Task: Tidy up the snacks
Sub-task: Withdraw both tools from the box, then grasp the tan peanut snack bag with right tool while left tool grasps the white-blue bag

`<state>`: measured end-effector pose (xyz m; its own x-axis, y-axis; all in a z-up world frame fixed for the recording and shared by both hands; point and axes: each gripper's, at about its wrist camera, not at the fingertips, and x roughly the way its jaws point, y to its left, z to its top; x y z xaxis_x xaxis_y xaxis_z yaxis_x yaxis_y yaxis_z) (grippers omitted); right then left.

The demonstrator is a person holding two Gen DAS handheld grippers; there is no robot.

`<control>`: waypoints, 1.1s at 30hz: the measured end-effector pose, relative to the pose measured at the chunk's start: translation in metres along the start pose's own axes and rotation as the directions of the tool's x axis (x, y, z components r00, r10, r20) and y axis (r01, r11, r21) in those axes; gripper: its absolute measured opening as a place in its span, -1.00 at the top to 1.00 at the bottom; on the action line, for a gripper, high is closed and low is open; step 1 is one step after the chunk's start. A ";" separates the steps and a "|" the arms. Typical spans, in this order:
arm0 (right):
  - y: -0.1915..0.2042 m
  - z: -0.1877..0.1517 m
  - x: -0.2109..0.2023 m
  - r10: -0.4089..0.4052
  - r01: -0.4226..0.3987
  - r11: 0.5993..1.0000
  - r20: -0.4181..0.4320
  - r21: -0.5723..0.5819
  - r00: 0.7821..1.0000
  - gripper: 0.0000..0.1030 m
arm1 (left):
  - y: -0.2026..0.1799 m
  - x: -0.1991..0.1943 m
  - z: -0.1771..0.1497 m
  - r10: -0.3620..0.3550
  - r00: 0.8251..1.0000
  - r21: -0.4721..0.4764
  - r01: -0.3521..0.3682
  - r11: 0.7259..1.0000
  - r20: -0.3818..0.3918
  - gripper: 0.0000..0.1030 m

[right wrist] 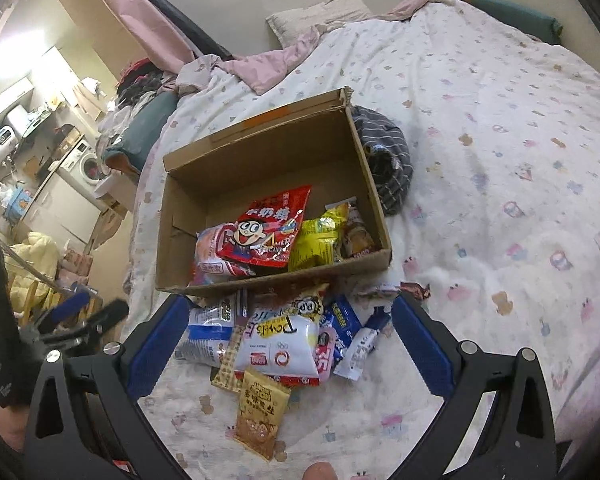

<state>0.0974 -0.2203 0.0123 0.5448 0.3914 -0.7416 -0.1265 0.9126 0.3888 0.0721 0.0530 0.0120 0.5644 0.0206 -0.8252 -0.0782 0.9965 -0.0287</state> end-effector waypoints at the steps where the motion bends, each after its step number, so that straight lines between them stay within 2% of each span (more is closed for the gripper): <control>1: 0.000 -0.004 -0.002 -0.009 0.009 1.000 -0.003 0.001 1.000 -1.00 | 0.004 -0.001 -0.003 0.008 1.000 -0.011 -0.008 1.000 -0.011 -1.00; 5: 0.004 -0.021 -0.002 -0.020 0.019 1.000 -0.052 -0.021 0.998 -1.00 | 0.015 -0.005 -0.018 0.024 0.999 -0.038 -0.026 0.999 -0.040 -1.00; 7: 0.009 -0.032 0.002 -0.060 0.055 0.996 -0.081 -0.064 0.995 -1.00 | 0.016 -0.005 -0.025 0.035 0.998 -0.025 -0.036 0.999 -0.049 -1.00; 9: 0.009 -0.042 0.007 -0.045 0.038 0.998 -0.114 -0.058 0.992 -1.00 | 0.016 -0.004 -0.031 0.041 0.997 -0.015 -0.042 0.999 -0.064 -1.00; 13: 0.004 -0.066 0.028 -0.039 0.041 0.999 -0.227 0.007 0.973 -1.00 | 0.018 0.005 -0.044 0.047 0.993 -0.016 -0.049 0.999 -0.107 -1.00; 16: 0.009 -0.088 0.052 -0.043 0.053 0.998 -0.304 0.024 0.952 -0.99 | 0.025 0.010 -0.048 0.052 0.991 -0.051 -0.058 0.997 -0.121 -1.00; 18: 0.013 -0.101 0.072 -0.021 0.036 0.999 -0.367 0.035 0.930 -0.80 | 0.032 0.015 -0.049 0.054 0.988 -0.076 -0.065 0.995 -0.143 -1.00; 21: 0.021 -0.115 0.098 0.005 0.019 0.998 -0.430 0.053 0.903 -0.70 | 0.039 0.020 -0.051 0.041 0.986 -0.104 -0.059 0.993 -0.163 -1.00; 24: 0.029 -0.118 0.118 0.002 0.011 1.000 -0.454 0.025 0.891 -0.64 | 0.043 0.023 -0.052 0.036 0.984 -0.116 -0.057 0.992 -0.175 -1.00; 28: 0.033 -0.117 0.133 0.023 -0.011 1.000 -0.453 0.028 0.891 -0.59 | 0.044 0.027 -0.054 0.021 0.981 -0.126 -0.046 0.991 -0.193 -1.00; 30: 0.032 -0.116 0.137 0.021 -0.011 1.000 -0.452 0.024 0.892 -0.45 | 0.044 0.030 -0.054 0.010 0.979 -0.127 -0.036 0.991 -0.203 -1.00; 33: 0.032 -0.115 0.137 -0.002 0.007 1.000 -0.450 0.010 0.893 0.05 | 0.041 0.033 -0.055 0.002 0.977 -0.123 -0.029 0.992 -0.215 -1.00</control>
<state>0.0723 -0.1241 -0.1398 0.1131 0.4011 -0.9090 -0.1148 0.9141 0.3890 0.0428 0.0905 -0.0473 0.3740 0.0045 -0.9274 -0.1953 0.9779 -0.0741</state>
